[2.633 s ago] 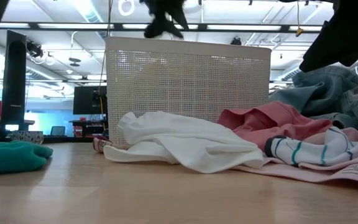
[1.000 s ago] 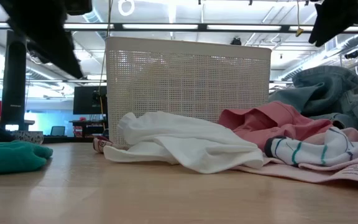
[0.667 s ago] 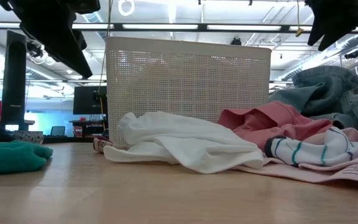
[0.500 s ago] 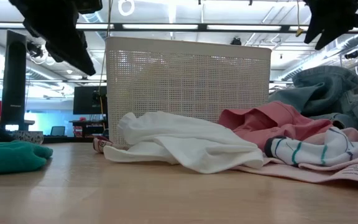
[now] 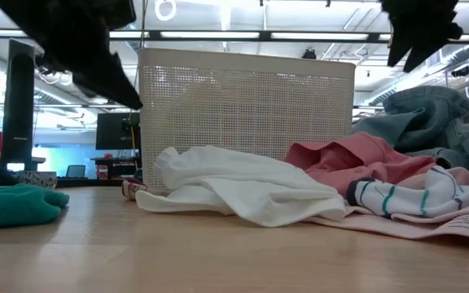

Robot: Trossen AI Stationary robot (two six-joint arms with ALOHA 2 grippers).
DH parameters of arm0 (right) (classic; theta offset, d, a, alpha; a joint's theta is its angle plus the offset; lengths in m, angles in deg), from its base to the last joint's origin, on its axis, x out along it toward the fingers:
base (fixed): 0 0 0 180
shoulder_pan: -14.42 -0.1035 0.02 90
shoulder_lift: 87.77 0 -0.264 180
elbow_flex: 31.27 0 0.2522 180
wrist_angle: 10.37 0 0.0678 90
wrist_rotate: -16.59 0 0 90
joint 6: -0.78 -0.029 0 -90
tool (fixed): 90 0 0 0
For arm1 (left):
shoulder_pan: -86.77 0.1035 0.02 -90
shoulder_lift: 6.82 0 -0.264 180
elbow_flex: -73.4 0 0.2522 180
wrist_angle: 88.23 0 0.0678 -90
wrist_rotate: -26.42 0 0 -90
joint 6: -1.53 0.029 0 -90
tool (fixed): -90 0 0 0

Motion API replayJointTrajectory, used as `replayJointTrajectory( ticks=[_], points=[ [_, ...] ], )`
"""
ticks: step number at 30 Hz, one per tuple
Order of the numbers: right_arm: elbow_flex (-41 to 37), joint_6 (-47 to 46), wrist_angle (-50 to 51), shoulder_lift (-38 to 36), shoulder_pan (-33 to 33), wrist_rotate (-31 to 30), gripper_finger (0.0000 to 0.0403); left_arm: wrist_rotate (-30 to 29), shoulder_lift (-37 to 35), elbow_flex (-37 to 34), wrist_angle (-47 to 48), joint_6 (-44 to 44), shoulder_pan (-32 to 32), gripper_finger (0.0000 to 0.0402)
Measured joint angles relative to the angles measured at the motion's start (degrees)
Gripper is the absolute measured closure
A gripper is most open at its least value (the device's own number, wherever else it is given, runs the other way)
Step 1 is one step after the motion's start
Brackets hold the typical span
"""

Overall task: Sort clothes
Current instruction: Put the light blue pants into the white bin

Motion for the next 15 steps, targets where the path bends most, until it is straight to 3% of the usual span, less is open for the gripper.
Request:
replayJointTrajectory(
  ticks=[4,9,15],
  points=[
    [-1.1,-2.5,2.1,4.7,1.8,0.1,0.0127,5.4,0.0,-6.0,-8.0,0.0,1.2,0.0266],
    [-5.5,-7.7,8.2,7.5,7.1,3.9,0.0128,6.6,0.0,-8.9,-10.4,-3.2,1.1,0.0265],
    [-14.3,-6.9,0.2,5.0,15.1,10.4,0.0119,6.6,0.0,-8.9,-11.4,-1.5,1.1,0.0265]
  ],
)
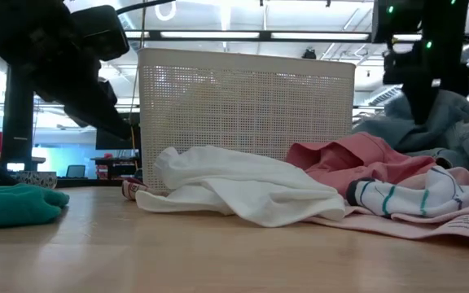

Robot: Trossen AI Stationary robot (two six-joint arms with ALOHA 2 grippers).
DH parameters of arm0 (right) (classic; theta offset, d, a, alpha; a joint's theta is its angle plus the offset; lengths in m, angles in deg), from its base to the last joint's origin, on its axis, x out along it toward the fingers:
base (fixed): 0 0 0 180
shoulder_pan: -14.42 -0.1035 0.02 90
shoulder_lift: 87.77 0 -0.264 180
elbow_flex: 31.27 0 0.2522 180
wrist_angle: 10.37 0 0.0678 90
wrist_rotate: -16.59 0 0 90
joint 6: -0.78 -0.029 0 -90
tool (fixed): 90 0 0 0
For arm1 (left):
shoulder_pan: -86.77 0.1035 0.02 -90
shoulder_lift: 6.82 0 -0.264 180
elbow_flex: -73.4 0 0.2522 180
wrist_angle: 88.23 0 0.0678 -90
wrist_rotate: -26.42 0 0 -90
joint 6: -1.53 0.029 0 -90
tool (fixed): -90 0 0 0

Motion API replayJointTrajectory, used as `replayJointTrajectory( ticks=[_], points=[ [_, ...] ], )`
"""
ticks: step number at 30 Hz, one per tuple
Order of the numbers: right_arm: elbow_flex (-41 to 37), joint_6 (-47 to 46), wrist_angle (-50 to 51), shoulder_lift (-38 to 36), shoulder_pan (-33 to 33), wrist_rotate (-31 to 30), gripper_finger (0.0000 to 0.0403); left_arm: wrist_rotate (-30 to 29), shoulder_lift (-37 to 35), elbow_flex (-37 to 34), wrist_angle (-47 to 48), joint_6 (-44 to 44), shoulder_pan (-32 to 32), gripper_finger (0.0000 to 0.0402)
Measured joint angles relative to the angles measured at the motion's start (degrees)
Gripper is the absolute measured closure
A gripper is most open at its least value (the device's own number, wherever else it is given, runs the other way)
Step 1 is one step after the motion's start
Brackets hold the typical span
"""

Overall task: Sort clothes
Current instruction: Put the light blue pants into the white bin

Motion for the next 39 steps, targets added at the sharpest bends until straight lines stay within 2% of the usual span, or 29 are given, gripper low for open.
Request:
replayJointTrajectory(
  ticks=[8,14,17,20,23,28,34,39],
  points=[
    [-12.3,7.2,-17.4,1.7,12.5,2.7,0.0109,0.0,0.0,0.0,-1.4,0.2,-0.8,0.0265],
    [-21.6,11.5,-32.4,5.2,19.1,9.5,0.0124,0.0,0.0,0.0,-3.5,0.3,-2.0,0.0265],
    [-23.9,11.6,-36.4,6.1,19.5,10.9,0.0167,0.0,0.0,0.0,-3.7,0.4,-2.1,0.0265],
    [-23.9,12.0,-36.4,5.6,18.9,11.4,0.0253,0.0,0.0,0.0,-3.7,0.5,-2.1,0.0265],
    [-22.1,12.9,-33.7,3.4,18.0,11.6,0.0355,0.0,0.0,0.0,-3.7,1.2,-2.1,0.0265],
    [-15.2,12.8,-23.6,-1.2,16.9,11.7,0.0358,0.0,0.0,0.0,-3.8,2.0,-2.1,0.0265],
    [-2.5,12.2,-7.3,-5.5,14.0,6.0,0.0358,0.0,0.0,0.0,-3.8,3.0,-2.1,0.0265],
    [11.6,9.8,2.6,-7.5,10.4,0.0,0.0358,-0.3,0.0,0.0,-3.8,3.3,-2.1,0.0265]
  ],
)
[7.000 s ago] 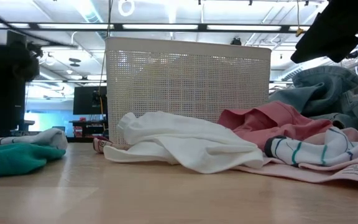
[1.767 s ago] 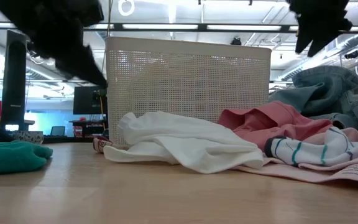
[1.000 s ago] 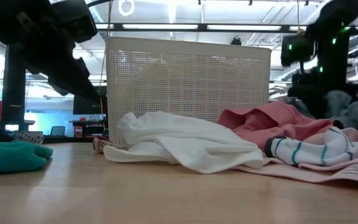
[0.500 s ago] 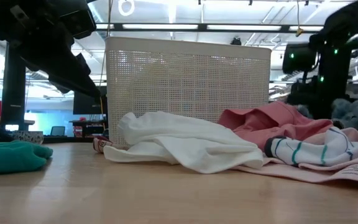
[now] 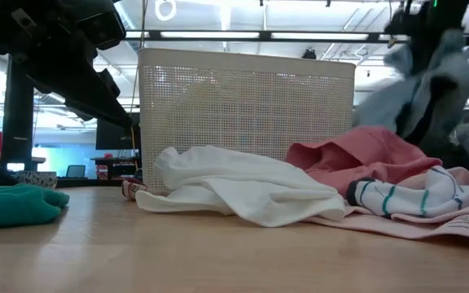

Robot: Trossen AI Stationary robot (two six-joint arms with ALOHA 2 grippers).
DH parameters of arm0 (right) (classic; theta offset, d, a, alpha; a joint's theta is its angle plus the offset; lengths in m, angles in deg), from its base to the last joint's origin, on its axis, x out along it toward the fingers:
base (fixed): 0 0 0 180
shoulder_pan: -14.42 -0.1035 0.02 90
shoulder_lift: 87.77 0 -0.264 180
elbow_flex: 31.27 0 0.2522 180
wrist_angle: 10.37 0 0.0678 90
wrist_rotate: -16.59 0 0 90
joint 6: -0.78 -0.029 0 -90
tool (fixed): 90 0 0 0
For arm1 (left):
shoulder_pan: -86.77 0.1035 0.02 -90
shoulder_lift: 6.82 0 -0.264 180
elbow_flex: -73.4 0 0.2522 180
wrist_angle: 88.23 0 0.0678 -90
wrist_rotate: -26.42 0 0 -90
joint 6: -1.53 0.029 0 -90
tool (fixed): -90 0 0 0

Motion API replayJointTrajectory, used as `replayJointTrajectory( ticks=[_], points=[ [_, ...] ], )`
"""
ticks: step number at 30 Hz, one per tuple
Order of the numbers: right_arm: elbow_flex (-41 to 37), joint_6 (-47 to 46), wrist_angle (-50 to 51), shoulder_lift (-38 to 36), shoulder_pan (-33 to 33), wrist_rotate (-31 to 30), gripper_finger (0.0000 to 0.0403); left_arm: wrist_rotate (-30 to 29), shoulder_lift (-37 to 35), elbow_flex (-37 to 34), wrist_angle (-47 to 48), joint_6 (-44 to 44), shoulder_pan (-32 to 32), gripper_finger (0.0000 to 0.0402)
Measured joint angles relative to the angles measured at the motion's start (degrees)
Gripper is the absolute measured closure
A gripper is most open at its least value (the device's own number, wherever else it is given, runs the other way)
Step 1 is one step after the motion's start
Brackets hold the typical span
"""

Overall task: Sort clothes
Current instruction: Put the light blue pants into the white bin

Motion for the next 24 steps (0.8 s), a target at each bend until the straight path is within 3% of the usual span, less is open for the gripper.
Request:
replayJointTrajectory(
  ticks=[8,17,21,24],
  points=[
    [23.6,1.5,2.1,2.7,-5.2,-7.5,0.0358,-0.7,0.0,0.0,0.0,0.0,0.0,0.0265],
    [42.7,15.6,-15.1,14.9,-9.5,-9.3,0.0358,-0.8,0.0,0.0,0.0,0.2,0.0,0.0265],
    [49.5,22.9,-26.4,22.3,-10.3,-6.6,0.0358,-0.8,0.0,0.0,0.0,0.2,0.0,0.0266],
    [53.9,27.3,-34.9,28.6,-10.5,0.8,0.0358,-0.8,0.0,0.0,0.0,0.2,0.0,0.0266]
  ],
)
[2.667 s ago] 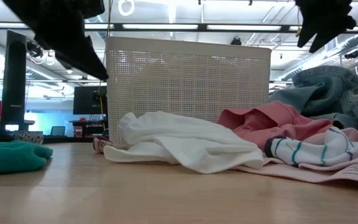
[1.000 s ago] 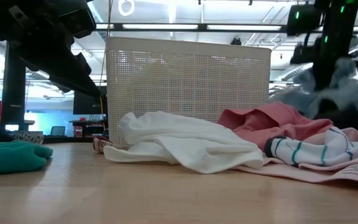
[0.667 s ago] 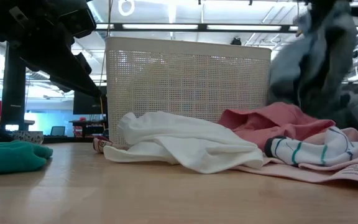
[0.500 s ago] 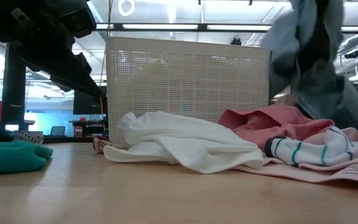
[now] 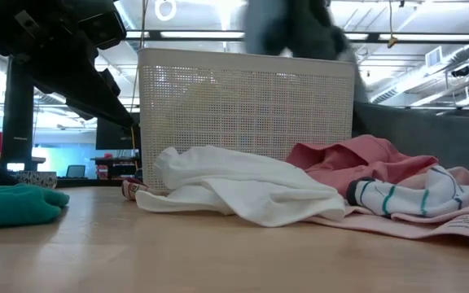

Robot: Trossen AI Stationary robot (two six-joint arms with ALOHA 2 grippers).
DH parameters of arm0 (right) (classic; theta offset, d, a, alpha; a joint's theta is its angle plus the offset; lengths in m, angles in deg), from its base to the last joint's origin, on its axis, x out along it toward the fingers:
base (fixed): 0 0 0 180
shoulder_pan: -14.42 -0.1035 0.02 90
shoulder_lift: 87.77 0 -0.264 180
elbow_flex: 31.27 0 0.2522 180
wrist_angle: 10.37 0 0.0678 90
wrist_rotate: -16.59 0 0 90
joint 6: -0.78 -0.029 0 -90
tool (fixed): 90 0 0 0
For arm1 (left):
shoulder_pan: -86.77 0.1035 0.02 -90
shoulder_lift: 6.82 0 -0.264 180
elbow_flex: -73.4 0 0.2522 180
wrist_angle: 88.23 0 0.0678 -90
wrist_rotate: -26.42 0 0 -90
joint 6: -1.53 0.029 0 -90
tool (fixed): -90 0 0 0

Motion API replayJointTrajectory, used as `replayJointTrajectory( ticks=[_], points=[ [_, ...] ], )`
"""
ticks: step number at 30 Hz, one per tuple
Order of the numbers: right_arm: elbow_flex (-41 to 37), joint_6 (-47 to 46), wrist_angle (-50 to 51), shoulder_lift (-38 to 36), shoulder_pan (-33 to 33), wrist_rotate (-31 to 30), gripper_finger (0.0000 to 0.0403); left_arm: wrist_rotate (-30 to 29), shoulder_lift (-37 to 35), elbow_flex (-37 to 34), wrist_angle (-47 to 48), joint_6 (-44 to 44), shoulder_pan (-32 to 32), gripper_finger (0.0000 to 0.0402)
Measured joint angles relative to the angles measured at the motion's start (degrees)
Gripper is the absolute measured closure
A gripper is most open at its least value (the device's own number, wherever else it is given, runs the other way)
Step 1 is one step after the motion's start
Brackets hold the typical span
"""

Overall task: Sort clothes
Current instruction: Put the light blue pants into the white bin

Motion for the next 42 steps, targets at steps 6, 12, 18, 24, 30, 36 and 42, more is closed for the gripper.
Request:
replayJointTrajectory(
  ticks=[6,12,18,24,30,36,42],
  points=[
    [4.6,1.4,-7.9,11.7,0.0,9.9,0.0358,0.0,0.0,0.0,0.0,0.0,0.0,0.0266],
    [4.7,0.4,-1.0,21.4,0.0,8.3,0.0358,0.0,0.0,0.0,0.1,0.0,0.0,0.0266],
    [4.8,-1.9,9.6,32.5,0.0,7.0,0.0358,0.0,0.0,0.0,0.1,0.0,0.0,0.0266],
    [5.0,-6.3,16.0,43.7,2.7,14.1,0.0353,0.2,0.0,0.0,0.1,0.0,0.0,0.0266],
    [5.3,-5.7,16.1,50.6,5.2,22.2,0.0320,0.3,0.0,0.0,0.1,-0.1,0.0,0.0265],
    [4.8,-4.1,14.7,49.5,5.1,22.2,0.0262,0.2,0.0,0.0,0.2,-0.1,0.0,0.0265],
    [4.4,-3.0,15.7,42.4,4.9,22.1,0.0210,0.2,0.0,0.0,0.2,0.0,0.0,0.0265]
  ],
)
